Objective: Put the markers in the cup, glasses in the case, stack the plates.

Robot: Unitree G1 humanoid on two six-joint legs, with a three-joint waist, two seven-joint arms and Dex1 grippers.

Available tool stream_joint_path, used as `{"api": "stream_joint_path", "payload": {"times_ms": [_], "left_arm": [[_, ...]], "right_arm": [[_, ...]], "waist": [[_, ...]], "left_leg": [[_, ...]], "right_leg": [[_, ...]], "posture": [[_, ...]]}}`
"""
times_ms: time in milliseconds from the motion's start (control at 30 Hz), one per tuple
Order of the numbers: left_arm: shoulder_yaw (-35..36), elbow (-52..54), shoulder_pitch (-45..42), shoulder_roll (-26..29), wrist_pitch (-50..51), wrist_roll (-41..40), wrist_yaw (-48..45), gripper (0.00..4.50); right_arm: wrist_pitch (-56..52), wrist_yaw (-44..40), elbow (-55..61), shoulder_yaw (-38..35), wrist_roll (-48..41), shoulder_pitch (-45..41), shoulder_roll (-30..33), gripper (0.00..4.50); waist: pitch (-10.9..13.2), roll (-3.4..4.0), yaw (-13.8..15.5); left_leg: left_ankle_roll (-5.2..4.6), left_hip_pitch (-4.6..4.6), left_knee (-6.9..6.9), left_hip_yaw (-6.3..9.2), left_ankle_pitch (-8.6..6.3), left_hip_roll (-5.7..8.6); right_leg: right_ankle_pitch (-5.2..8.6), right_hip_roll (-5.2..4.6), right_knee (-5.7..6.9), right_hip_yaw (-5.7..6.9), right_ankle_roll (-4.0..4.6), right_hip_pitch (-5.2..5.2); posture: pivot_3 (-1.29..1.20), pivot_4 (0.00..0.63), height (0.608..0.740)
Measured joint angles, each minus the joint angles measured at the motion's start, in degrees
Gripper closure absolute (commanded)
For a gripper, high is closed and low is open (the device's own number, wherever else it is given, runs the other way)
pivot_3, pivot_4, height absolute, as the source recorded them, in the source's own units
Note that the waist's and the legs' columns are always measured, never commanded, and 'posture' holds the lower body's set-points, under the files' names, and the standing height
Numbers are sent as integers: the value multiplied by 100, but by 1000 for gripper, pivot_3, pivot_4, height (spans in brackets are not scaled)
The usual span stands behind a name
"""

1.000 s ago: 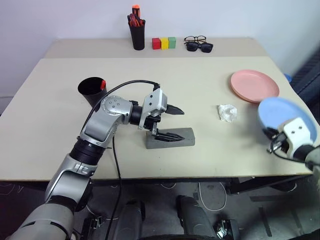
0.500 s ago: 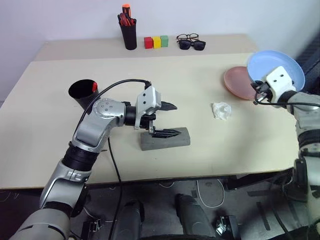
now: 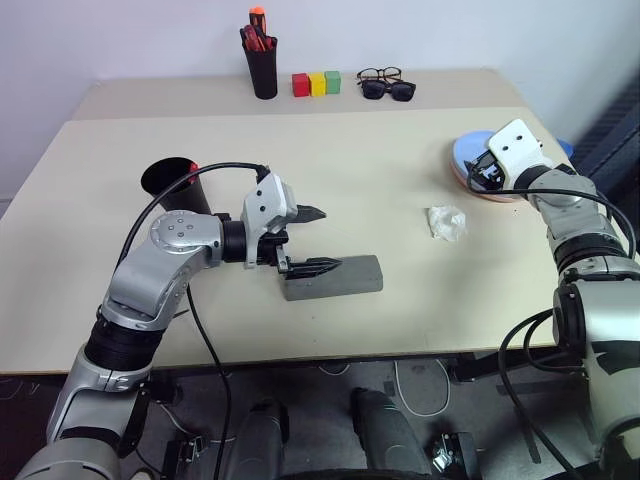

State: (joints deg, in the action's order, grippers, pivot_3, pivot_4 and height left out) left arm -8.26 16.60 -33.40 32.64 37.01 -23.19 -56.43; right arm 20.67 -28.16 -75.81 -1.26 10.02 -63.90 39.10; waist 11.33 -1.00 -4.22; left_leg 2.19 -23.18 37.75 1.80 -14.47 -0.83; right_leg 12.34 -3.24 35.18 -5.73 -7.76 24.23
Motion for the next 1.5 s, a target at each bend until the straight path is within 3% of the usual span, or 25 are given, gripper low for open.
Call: {"api": "stream_joint_path", "payload": {"times_ms": [133, 267, 433, 633, 767, 867, 1233, 1367, 1500], "left_arm": [[-10, -32, 4, -3, -24, -6, -25, 0], [-48, -222, 6, 8, -169, 2, -166, 0], [-177, -656, -91, -22, -403, 22, -362, 0], [-195, -924, -307, -16, -616, 58, -497, 0], [-192, -1104, -347, 34, -655, 139, -499, 0], [-178, -1128, -346, 98, -659, 145, -510, 0], [-174, -1068, -335, 118, -643, 137, -441, 0], [-173, -1008, -329, 106, -640, 132, -418, 0], [-171, -948, -318, 88, -630, 127, -341, 0]], "right_arm": [[-559, -1270, 315, -708, -919, 182, 16, 927], [-1505, -2559, 1241, -946, -1598, 1173, 67, 927], [-2528, -2857, 2395, -1054, -2046, 2446, 61, 927], [-3029, -2578, 3114, -1084, -2268, 2682, -101, 927], [-3076, -2351, 3098, -1085, -2285, 2682, -354, 2644], [-3121, -2317, 3098, -1084, -2321, 2678, -421, 4276], [-2858, -2206, 3081, -1119, -2444, 2499, -432, 4400], [-2301, -1909, 3004, -1306, -2477, 2019, -426, 4400], [-1295, -1295, 1982, -1314, -2188, 1168, -342, 4400]], "waist": [[0, 0, 4], [-1, -1, 32], [-1, 2, -5], [-1, 3, -70], [-1, 3, -51], [-1, 3, -14], [-1, 3, 7], [0, 5, -4], [1, 4, 0]], "left_leg": [[0, 1, -1, 1, 0, 0], [0, 1, 1, 6, 0, 0], [0, 3, 7, 2, 0, 0], [0, 11, 11, 0, 0, 0], [0, 8, 12, 0, 0, 0], [0, 6, 11, 2, 0, 0], [0, 4, 11, 1, 0, 0], [0, 5, 11, 1, 0, -1], [0, 3, 10, 1, 0, -1]], "right_leg": [[-2, 1, 0, 0, -3, -2], [-2, 1, -2, 4, -4, -9], [-1, 1, 2, 2, -2, -6], [-2, 2, 13, -2, -1, -7], [-1, 3, 12, -2, -1, -7], [-1, 3, 12, -2, -2, -7], [-1, 2, 8, -2, -2, -6], [-1, 3, 10, -2, -2, -4], [-1, 3, 6, -2, -1, -5]], "posture": [[0, 150, 740], [0, 150, 740], [0, 150, 740], [0, 150, 740], [0, 150, 740], [0, 150, 740], [0, 150, 740], [0, 150, 740], [0, 150, 740]]}}
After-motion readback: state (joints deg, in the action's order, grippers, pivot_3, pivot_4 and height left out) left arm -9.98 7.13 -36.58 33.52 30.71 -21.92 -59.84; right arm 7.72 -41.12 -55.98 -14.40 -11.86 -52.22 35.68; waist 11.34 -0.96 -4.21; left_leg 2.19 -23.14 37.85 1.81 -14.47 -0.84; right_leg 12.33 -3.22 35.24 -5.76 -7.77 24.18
